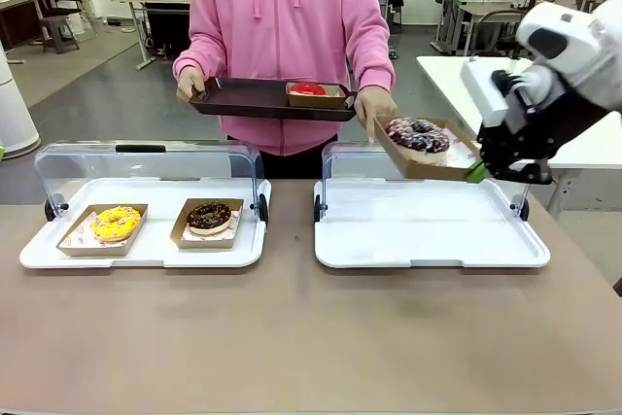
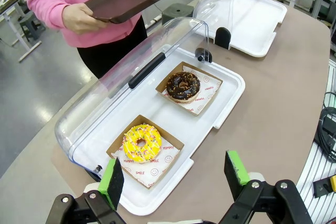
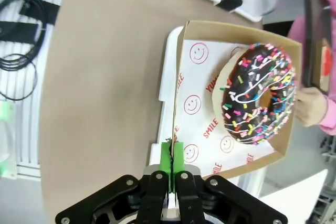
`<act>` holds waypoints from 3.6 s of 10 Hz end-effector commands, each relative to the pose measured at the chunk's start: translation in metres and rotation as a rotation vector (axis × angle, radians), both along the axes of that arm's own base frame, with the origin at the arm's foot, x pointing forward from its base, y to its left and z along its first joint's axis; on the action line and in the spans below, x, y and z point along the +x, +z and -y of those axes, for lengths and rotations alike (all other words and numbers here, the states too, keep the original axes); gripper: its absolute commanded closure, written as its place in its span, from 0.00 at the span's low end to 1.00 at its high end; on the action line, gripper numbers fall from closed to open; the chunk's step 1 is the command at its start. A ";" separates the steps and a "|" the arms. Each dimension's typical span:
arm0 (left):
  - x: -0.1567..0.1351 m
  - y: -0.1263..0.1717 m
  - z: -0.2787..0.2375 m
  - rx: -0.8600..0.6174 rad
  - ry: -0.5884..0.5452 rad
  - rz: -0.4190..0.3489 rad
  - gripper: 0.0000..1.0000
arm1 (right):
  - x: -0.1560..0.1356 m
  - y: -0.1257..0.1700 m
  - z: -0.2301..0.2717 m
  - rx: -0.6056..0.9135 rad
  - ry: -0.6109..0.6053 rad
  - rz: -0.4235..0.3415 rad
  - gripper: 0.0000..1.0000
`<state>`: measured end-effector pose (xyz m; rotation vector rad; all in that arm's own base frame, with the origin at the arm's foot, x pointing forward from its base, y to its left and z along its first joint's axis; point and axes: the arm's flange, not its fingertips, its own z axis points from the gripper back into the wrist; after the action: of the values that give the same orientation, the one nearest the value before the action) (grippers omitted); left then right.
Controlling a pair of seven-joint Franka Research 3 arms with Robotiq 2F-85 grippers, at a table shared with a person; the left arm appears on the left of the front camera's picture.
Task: Provide the desired donut to the person.
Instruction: Pick up and lift the Paper togo box containing the Donut pointed at by the person, then place the picked Paper togo box onto the Handle tray extended by the person.
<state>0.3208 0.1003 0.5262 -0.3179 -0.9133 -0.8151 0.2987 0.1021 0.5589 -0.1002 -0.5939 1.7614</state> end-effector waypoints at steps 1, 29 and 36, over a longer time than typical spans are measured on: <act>0.000 0.000 -0.001 -0.014 -0.002 0.001 0.00 | -0.020 -0.052 0.021 0.013 0.024 -0.003 1.00; 0.000 0.000 -0.001 -0.014 -0.002 0.001 0.00 | 0.002 0.001 0.010 0.014 0.004 0.000 1.00; 0.000 0.000 -0.001 -0.014 -0.002 0.001 0.00 | 0.122 0.131 -0.182 -0.146 -0.251 -0.183 0.98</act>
<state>0.3207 0.0999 0.5263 -0.3170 -0.9127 -0.8160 0.3847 0.2597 0.6480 -0.0734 -0.3932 1.6027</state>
